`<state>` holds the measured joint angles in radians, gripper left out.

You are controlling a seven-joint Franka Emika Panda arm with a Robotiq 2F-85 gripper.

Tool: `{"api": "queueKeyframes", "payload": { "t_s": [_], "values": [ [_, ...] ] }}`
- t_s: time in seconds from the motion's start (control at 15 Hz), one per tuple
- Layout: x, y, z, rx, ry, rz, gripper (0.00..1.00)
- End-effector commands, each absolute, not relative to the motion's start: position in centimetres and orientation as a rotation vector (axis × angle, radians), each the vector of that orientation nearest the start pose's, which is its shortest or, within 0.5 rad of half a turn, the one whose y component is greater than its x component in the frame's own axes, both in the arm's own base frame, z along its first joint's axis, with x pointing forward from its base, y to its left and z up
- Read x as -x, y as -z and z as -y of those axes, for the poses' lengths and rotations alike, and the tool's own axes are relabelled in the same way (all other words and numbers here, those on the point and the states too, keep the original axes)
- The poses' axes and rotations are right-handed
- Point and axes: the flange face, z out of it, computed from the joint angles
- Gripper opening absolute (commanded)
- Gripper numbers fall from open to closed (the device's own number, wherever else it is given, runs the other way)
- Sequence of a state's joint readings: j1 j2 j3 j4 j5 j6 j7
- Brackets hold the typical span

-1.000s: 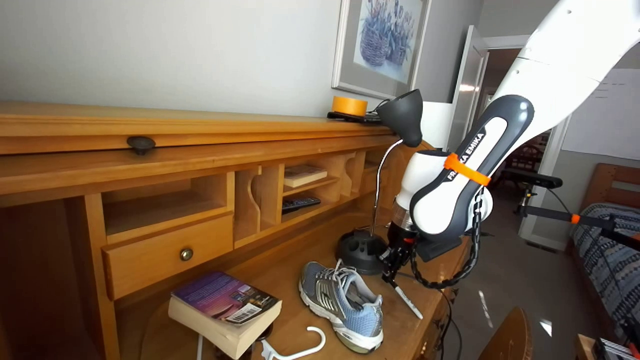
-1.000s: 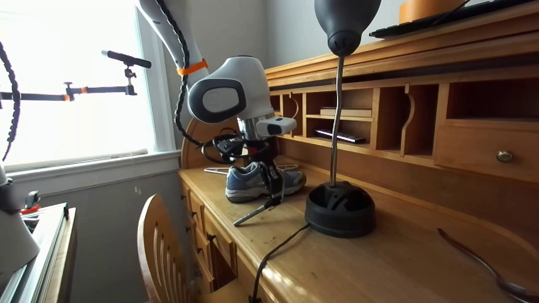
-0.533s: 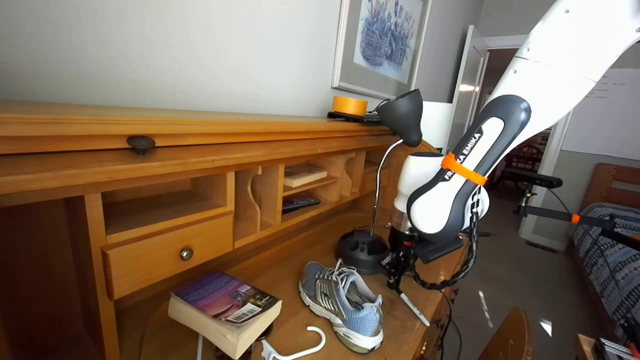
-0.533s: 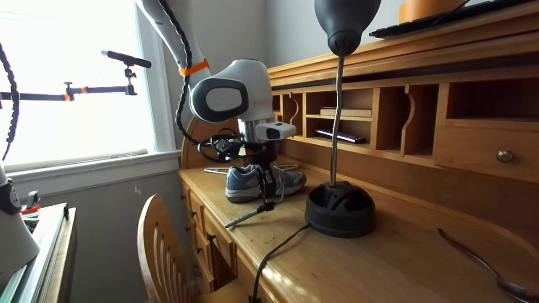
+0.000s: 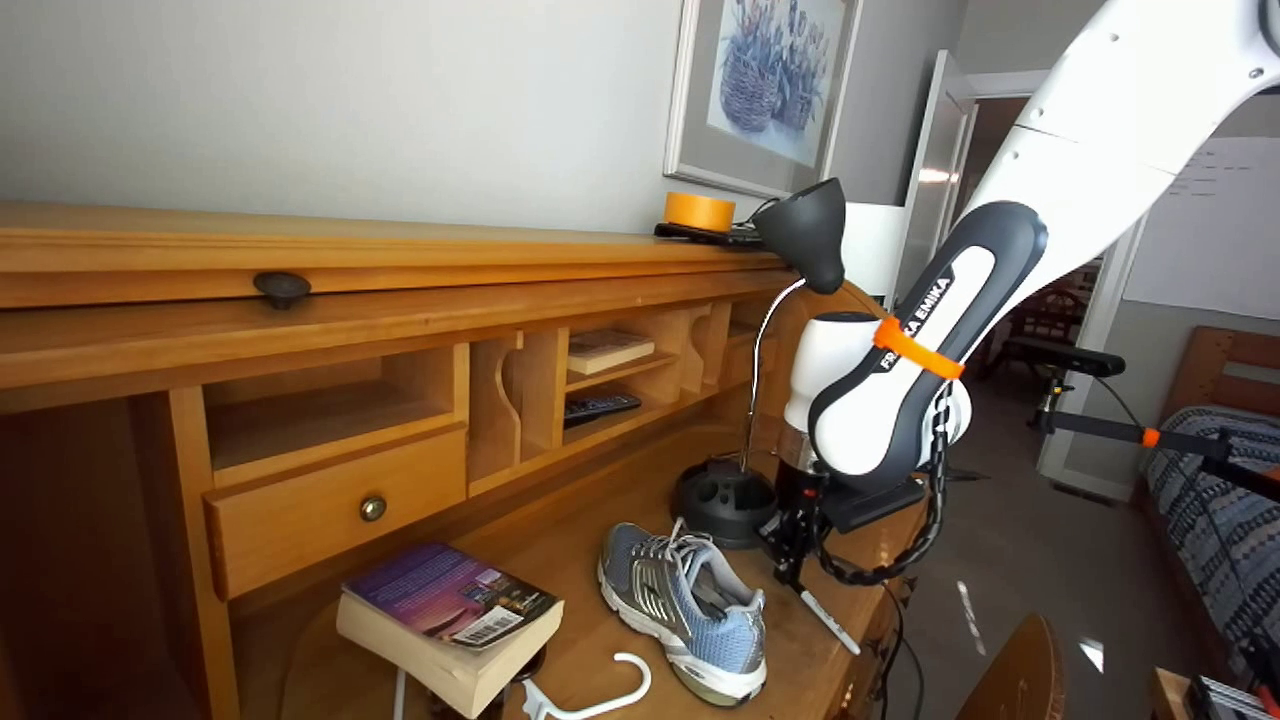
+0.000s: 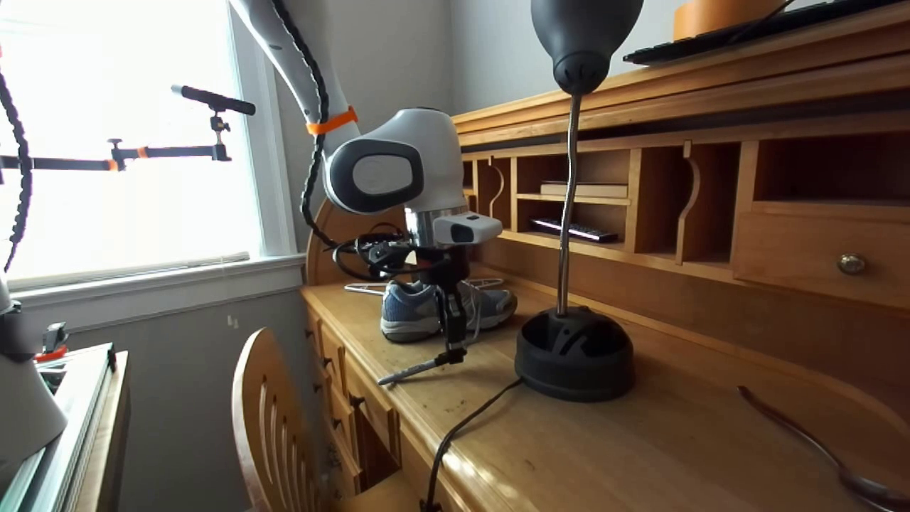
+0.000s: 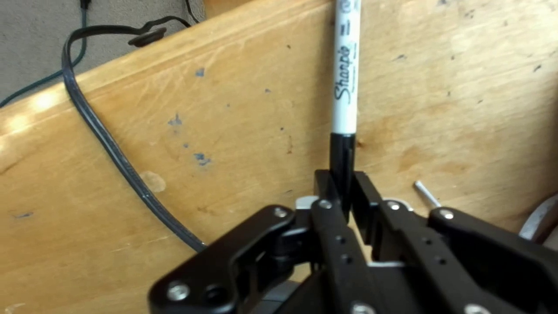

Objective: Take the marker out of the sneaker and put it on the shelf.

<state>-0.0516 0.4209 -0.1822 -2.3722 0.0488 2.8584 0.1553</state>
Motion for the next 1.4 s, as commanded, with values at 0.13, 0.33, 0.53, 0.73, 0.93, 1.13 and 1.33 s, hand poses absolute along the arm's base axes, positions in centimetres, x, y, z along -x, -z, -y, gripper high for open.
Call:
{"api": "queueKeyframes", "payload": {
  "t_s": [0.13, 0.33, 0.53, 0.73, 0.93, 1.13, 1.33],
  "values": [
    [-50.2, -14.8, 13.0, 3.133, 0.083, -0.747, 0.56],
    [-49.9, -15.4, 12.9, 3.118, 0.062, -0.762, 0.78],
    [-48.6, -16.2, 12.2, 3.095, -0.024, -0.757, 0.99],
    [-47.1, -16.5, 11.3, 3.081, -0.159, -0.708, 1.0],
    [-45.9, -16.7, 10.7, 3.074, -0.246, -0.673, 1.0],
    [-45.0, -16.3, 10.4, 3.069, -0.303, -0.632, 1.0],
    [-44.2, -15.7, 10.5, 3.081, -0.324, -0.593, 1.0]
  ]
}}
